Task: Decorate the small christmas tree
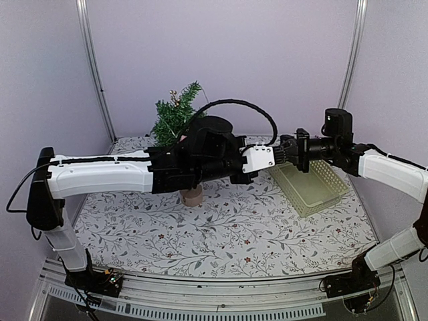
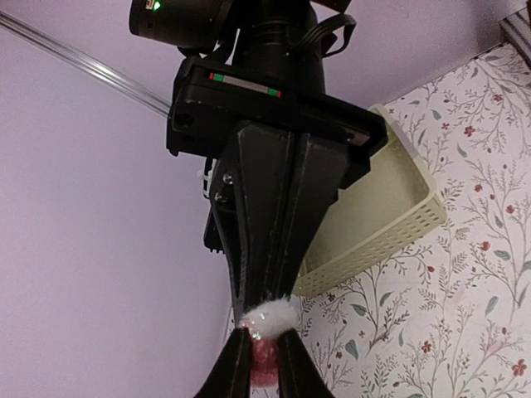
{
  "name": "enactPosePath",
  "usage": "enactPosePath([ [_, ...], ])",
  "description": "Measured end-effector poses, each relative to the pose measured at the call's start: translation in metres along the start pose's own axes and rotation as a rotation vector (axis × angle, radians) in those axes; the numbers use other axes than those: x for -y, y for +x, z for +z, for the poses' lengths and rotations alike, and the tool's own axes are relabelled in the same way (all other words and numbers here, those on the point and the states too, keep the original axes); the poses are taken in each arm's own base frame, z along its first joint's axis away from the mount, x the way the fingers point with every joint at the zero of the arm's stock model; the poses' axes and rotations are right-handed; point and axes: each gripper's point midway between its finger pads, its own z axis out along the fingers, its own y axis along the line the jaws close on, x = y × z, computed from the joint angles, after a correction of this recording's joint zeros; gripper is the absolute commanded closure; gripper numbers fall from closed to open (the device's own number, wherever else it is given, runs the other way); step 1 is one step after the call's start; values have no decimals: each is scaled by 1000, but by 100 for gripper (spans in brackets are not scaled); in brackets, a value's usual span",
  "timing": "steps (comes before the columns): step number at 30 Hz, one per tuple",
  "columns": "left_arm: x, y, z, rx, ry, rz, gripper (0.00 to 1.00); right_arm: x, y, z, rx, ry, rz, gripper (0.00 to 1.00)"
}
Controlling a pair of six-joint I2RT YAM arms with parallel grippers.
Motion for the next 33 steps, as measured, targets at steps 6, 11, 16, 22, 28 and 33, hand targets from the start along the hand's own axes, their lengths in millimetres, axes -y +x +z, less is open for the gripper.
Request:
enactPosePath([
  [6, -3, 0, 0, -2, -15, 0, 100, -1, 0, 1, -4, -4, 1, 80],
  [11, -2, -1, -6, 14, -9, -34, 100, -2, -1, 5, -23, -11, -2, 41],
  [16, -3, -1, -34, 40, 1, -105, 100, -7, -11, 1, -6, -30, -15, 27],
  [22, -25, -1, -84, 82, -43, -276, 100, -11, -34, -7, 63, -47, -41, 24],
  [28, -73, 14, -141, 128, -155, -524, 100, -6, -49, -9, 92, -44, -49, 23],
  [33, -113, 42, -189, 147, -279, -693, 100, -4, -57, -9, 101, -40, -57, 18],
])
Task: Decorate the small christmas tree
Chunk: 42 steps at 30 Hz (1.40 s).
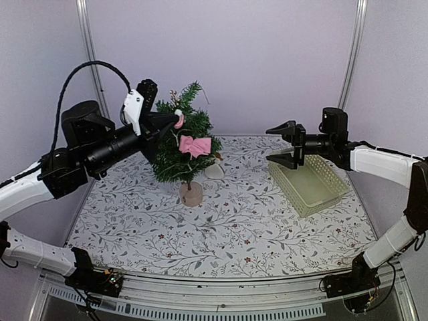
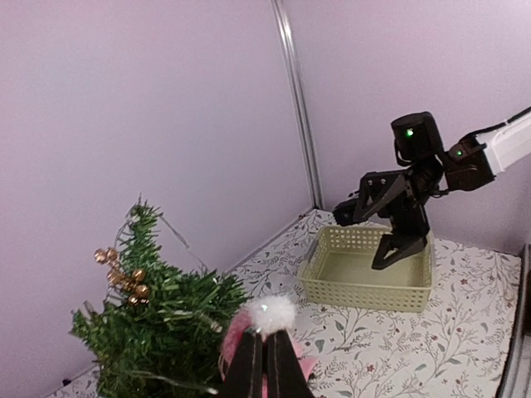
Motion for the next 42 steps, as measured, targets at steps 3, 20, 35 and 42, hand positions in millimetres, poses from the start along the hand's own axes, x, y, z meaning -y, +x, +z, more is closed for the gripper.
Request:
enactPosePath([
  [3, -24, 5, -20, -8, -61, -69, 100, -1, -3, 1, 1, 0, -12, 16],
  [20, -97, 93, -41, -210, -278, -329, 100, -2, -6, 0, 5, 3, -55, 10],
  [35, -110, 129, -10, -280, -225, -492, 100, -1, -11, -5, 22, 2, -62, 11],
  [42, -104, 129, 0, -287, -172, -518, 100, 2, -13, -7, 31, 3, -54, 11],
])
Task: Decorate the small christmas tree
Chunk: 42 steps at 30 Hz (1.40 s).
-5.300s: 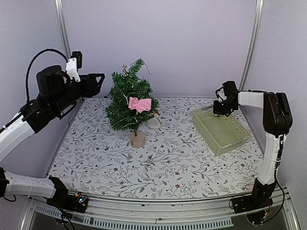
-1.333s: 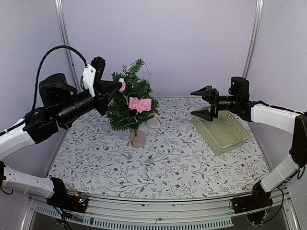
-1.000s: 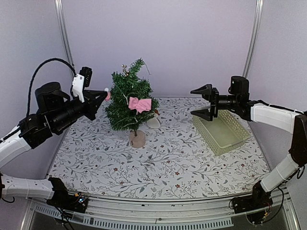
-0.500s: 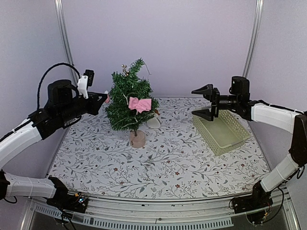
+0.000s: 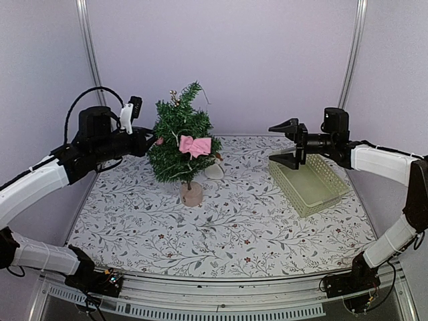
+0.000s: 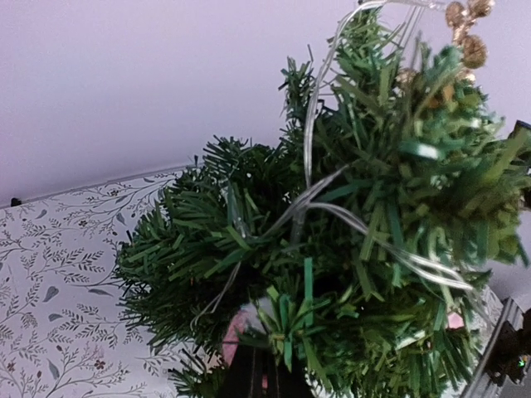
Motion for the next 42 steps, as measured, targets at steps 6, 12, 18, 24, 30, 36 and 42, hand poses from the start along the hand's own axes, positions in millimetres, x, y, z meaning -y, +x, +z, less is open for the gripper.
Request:
enactPosePath([
  [6, 2, 0, 9, -23, 15, -4, 100, 1, -1, -1, 4, 0, 3, 11],
  [12, 1, -3, 14, -34, 14, -5, 100, 1, -2, -2, 7, 0, 4, 11],
  [18, -1, 4, 18, -70, 9, -7, 100, 0, -2, -4, 11, -3, 0, 11],
  [24, -1, 14, 17, -110, 10, -6, 84, 0, -2, -4, 12, -3, -1, 10],
  [30, -2, 21, 13, -142, 4, -4, 68, 1, -3, -5, 15, -2, 0, 10],
  [36, -3, 18, 9, -145, -3, 3, 57, 1, -4, -6, 16, -3, -1, 10],
  [42, -4, 13, 1, -138, -17, 9, 46, 1, -4, -6, 16, -3, -1, 10],
])
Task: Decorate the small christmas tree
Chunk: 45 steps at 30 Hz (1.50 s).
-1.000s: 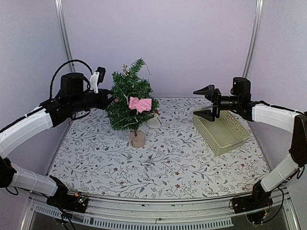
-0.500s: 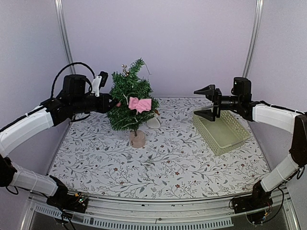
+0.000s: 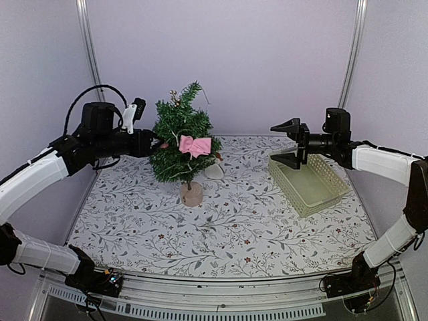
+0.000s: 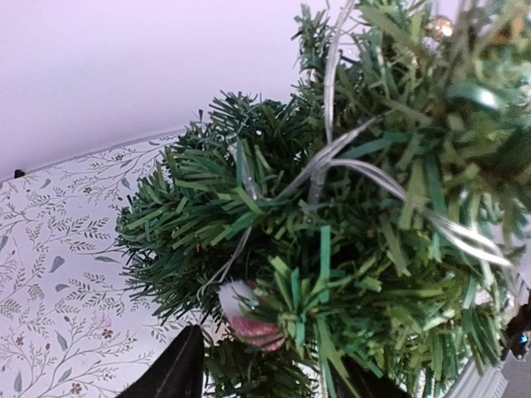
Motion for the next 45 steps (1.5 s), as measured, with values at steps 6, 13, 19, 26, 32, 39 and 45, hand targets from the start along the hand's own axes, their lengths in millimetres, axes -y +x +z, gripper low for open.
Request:
enactPosePath([
  [6, -2, -3, -12, 11, -11, -6, 40, 0, 0, 0, 1, 0, -1, 10],
  [13, -9, -11, -28, 43, -32, -23, 33, 0, 0, 0, 1, 0, -9, 10],
  [19, -42, -21, -40, 74, -103, -106, 3, -11, -9, -10, 26, -17, -62, 9],
  [26, -95, -34, -37, 21, -206, -238, 1, -30, -42, -48, 151, -31, -168, 6],
  [32, -132, -33, -35, -20, -265, -337, 1, -51, -69, -81, 301, 38, -314, 3],
  [39, -154, -21, -33, -57, -322, -399, 1, -58, -87, -101, 441, 240, -586, 2],
  [45, -161, 8, -22, -100, -336, -430, 0, 14, -96, -110, 466, 433, -641, 1],
])
